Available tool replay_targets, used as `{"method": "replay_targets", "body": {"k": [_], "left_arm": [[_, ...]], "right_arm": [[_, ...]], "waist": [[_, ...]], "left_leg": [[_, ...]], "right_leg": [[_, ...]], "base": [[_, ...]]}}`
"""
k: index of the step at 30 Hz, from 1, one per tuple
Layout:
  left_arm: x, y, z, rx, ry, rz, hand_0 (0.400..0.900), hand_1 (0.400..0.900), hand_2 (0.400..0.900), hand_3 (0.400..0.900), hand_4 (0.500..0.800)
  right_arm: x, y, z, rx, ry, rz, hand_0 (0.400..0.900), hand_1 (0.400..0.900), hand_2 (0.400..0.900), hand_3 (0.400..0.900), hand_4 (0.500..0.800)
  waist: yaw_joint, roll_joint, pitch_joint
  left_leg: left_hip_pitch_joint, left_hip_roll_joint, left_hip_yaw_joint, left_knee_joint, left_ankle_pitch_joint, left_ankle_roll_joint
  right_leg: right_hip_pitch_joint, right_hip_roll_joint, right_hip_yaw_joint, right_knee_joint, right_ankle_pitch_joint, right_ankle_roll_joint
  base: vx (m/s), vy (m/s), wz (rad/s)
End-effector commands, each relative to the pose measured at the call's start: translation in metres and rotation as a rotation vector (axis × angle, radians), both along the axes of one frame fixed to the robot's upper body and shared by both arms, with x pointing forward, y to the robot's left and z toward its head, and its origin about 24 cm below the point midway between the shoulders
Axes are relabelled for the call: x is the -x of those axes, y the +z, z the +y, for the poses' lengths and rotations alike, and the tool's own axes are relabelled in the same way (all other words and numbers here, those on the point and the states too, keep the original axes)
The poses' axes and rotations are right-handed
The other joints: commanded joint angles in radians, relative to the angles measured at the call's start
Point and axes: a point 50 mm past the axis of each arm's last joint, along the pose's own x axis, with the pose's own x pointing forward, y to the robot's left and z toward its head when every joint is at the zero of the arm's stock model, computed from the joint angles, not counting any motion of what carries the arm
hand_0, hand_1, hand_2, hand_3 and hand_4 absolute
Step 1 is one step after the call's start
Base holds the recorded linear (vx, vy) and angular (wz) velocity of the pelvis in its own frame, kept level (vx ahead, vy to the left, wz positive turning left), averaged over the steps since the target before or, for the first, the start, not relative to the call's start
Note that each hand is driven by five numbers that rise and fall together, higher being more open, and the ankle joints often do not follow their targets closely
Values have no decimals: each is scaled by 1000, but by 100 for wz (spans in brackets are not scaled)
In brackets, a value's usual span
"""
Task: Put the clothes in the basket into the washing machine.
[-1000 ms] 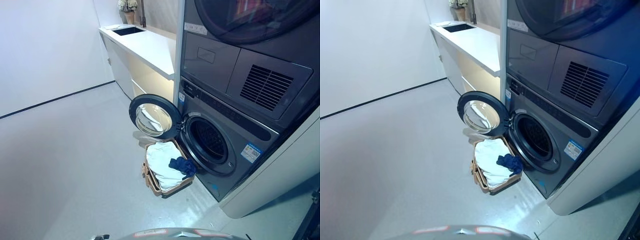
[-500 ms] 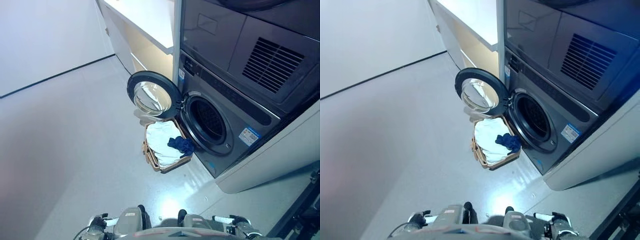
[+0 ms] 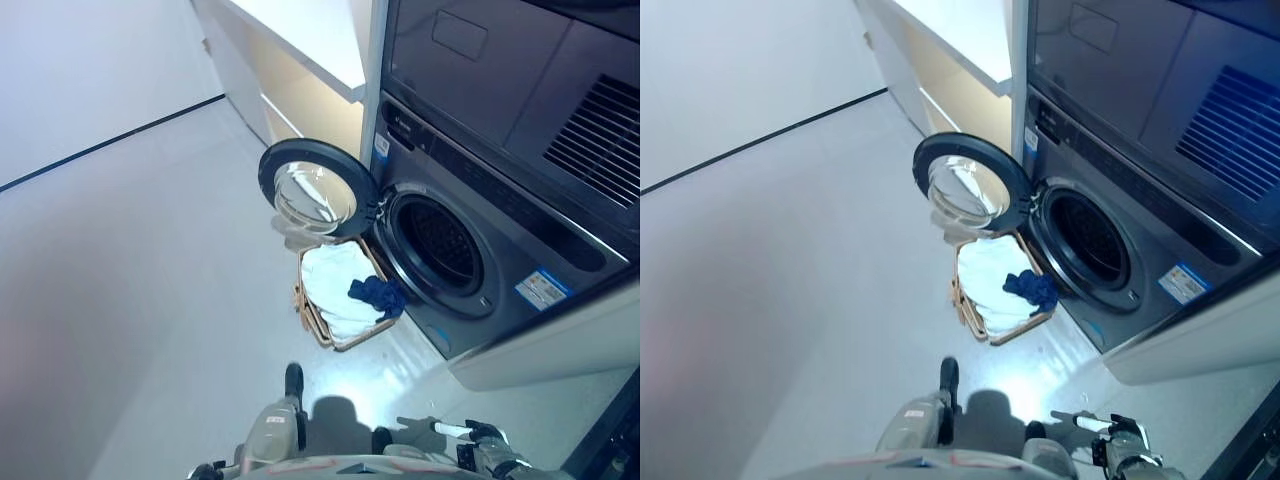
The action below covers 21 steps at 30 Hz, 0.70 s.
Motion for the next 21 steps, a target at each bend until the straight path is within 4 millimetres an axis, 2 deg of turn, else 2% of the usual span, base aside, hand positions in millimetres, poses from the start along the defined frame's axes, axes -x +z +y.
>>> {"method": "replay_targets", "body": {"k": [1, 3, 4, 6, 7, 8, 11, 16, 18, 20, 21], "left_arm": [[-24, 10, 30, -91, -9, -96, 900, 900, 900, 900, 800], [-31, 13, 36, -113, -9, -114, 900, 900, 900, 900, 800], [-34, 14, 38, -118, -10, -120, 900, 900, 900, 900, 800], [-38, 16, 42, -135, -5, -132, 900, 900, 900, 900, 800], [-38, 16, 42, -135, -5, -132, 900, 900, 900, 900, 800], [-41, 18, 46, -148, -2, -140, 900, 900, 900, 900, 800], [-50, 21, 50, -164, 0, -167, 900, 900, 900, 900, 800], [-69, 26, 50, -186, -22, -210, 900, 900, 900, 900, 800], [-72, 26, 48, -187, -26, -215, 900, 900, 900, 900, 800], [-73, 26, 48, -188, -33, -218, 900, 900, 900, 900, 800], [-74, 27, 48, -188, -28, -221, 900, 900, 900, 900, 800]], "right_arm": [[-20, 2, 12, -11, 30, -71, 900, 900, 900, 900, 800], [-31, 4, 18, -23, 27, -118, 900, 900, 900, 900, 800], [-34, 5, 19, -27, 28, -130, 900, 900, 900, 900, 800], [-46, 8, 22, -30, 38, -171, 900, 900, 900, 900, 800], [-46, 8, 22, -29, 38, -171, 900, 900, 900, 900, 800], [-55, 11, 27, -36, 55, -213, 900, 900, 900, 900, 800], [-72, 18, 31, -35, 74, -278, 900, 900, 900, 900, 800], [-109, 38, 36, -7, 149, -422, 900, 900, 900, 900, 800], [-118, 45, 39, 2, 184, -460, 900, 900, 900, 900, 800], [-125, 51, 40, 16, 224, -496, 900, 900, 900, 900, 800], [-130, 56, 40, 29, 267, -521, 900, 900, 900, 900, 800]], "waist": [[25, -120, -23], [32, -140, -20], [32, -143, -14], [21, -132, 11], [21, -130, 9], [13, -126, 24], [-2, -113, 56], [-31, -93, 104], [-48, -97, 116], [-70, -104, 121], [-85, -105, 119]], "left_leg": [[-174, -50, -1, 86, 19, -21], [-167, -69, 2, 97, -27, 4], [-157, -76, 1, 97, -45, 14], [-108, -87, -9, 79, -70, 34], [-110, -85, -9, 78, -69, 33], [-81, -90, -13, 71, -84, 41], [-24, -102, -36, 36, -98, 52], [36, -84, -71, 9, -117, 34], [55, -87, -80, 6, -127, 26], [83, -98, -103, -7, -136, 17], [98, -102, -132, -27, -137, 7]], "right_leg": [[188, -43, -43, 81, 117, 114], [129, -51, -52, 183, 215, 136], [101, -56, -65, 234, 259, 136], [27, -69, -95, 347, 335, 115], [25, -67, -94, 346, 337, 114], [-1, -85, -124, 386, 357, 107], [-75, -71, -144, 419, 332, 93], [-195, -55, -180, 265, 176, 80], [-227, -43, -149, 155, 179, 91], [-236, -26, -78, 43, 209, 105], [-260, -24, -11, -19, 247, 116]], "base": [[276, 235, -21], [251, 232, -7], [267, 265, 10], [184, 226, 15], [165, 202, 13], [161, 165, 9], [200, 161, 20], [154, 15, 25], [193, -84, 40], [264, -154, 74], [222, -153, 69]]}}
